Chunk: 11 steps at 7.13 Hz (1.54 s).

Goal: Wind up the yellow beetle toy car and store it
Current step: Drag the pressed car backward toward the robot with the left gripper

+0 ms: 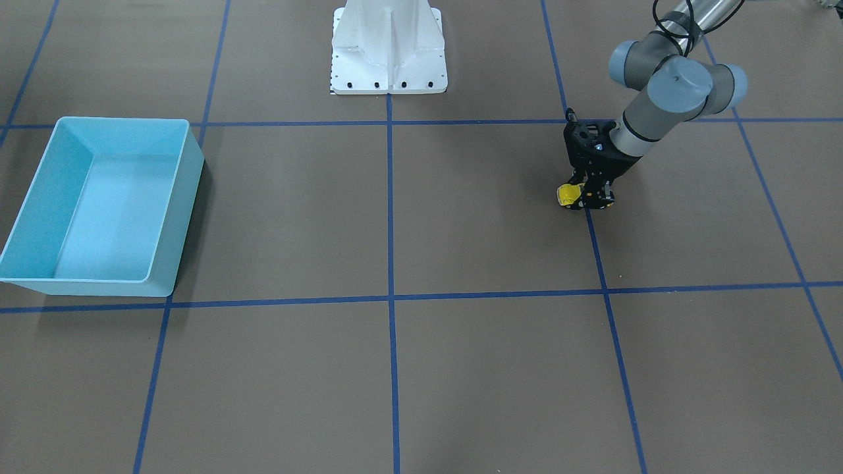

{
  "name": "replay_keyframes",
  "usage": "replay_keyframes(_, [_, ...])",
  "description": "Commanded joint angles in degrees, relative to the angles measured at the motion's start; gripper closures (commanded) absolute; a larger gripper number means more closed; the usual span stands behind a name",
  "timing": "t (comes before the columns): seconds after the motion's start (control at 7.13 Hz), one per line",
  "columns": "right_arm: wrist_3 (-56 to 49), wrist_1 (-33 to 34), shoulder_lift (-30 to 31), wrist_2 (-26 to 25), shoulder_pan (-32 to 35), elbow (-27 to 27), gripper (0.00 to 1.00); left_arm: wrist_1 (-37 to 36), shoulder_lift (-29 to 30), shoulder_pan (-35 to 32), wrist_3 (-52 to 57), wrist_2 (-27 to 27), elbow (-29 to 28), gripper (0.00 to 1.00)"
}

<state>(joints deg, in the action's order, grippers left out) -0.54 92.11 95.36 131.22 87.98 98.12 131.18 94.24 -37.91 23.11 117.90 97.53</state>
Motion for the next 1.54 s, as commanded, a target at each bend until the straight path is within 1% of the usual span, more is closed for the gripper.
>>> replay_keyframes(0.0, [0.0, 0.0, -0.1, 0.0, -0.1, -0.2, 0.0, 1.6, -1.1, -0.6, 0.1, 0.1, -0.1, 0.69])
replay_keyframes(0.7, [-0.1, 0.0, -0.1, 0.0, -0.1, -0.4, 0.0, 4.9, -2.0, -1.0, 0.1, 0.8, -1.4, 0.69])
replay_keyframes(0.98, [0.0, 0.0, -0.1, 0.0, 0.0, -0.3, 0.0, 5.2, -2.0, -1.9, 0.4, 2.2, -1.7, 0.69])
replay_keyframes(1.4, [0.0, 0.0, -0.1, 0.0, -0.1, -0.3, 0.0, 8.5, -3.2, -2.1, 0.4, 2.9, -3.0, 0.68])
